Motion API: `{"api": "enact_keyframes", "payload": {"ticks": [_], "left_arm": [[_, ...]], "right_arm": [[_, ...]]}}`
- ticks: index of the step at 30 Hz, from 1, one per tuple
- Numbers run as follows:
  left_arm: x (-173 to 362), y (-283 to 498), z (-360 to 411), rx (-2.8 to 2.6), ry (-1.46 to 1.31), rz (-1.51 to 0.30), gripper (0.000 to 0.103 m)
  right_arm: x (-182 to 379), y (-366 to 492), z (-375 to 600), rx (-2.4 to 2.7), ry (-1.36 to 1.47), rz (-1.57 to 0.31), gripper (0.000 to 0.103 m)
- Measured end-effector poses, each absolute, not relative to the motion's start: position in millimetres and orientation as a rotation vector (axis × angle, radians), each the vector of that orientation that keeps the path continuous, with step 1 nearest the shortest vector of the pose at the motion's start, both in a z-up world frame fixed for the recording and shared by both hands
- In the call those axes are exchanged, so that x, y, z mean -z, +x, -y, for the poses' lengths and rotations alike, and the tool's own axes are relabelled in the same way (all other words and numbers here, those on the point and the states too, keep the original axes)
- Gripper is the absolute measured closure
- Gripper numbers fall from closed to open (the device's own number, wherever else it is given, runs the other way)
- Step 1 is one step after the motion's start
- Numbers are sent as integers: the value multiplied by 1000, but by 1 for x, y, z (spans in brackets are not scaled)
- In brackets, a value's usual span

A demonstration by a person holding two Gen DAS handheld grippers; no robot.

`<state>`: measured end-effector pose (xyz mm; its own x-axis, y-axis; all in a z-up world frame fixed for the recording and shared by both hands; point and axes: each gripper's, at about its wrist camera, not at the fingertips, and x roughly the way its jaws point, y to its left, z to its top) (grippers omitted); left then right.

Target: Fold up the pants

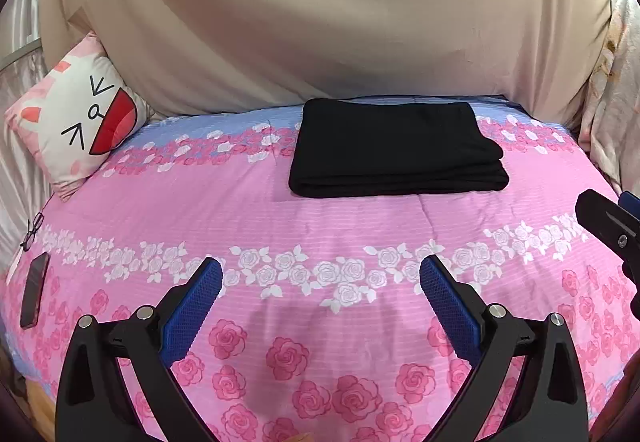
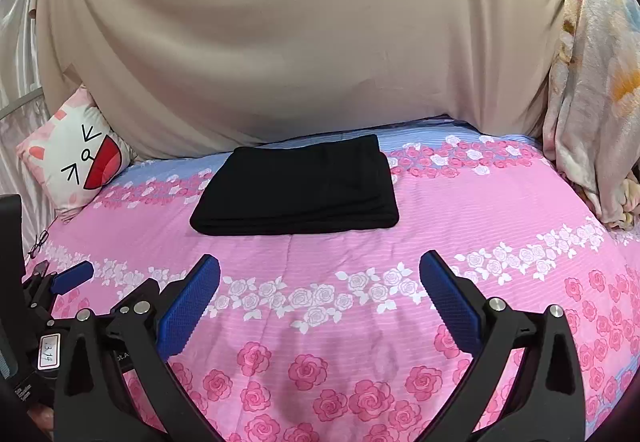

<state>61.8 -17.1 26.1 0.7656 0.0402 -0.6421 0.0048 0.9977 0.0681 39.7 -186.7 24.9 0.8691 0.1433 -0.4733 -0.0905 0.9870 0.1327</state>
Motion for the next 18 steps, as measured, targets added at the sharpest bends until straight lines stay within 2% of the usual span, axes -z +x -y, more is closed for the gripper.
{"api": "enact_keyframes", "payload": {"ticks": [18], "left_arm": [[-19, 120, 14, -57, 100, -691, 5]], "right_arm": [[-30, 90, 168, -93, 77, -500, 5]]}}
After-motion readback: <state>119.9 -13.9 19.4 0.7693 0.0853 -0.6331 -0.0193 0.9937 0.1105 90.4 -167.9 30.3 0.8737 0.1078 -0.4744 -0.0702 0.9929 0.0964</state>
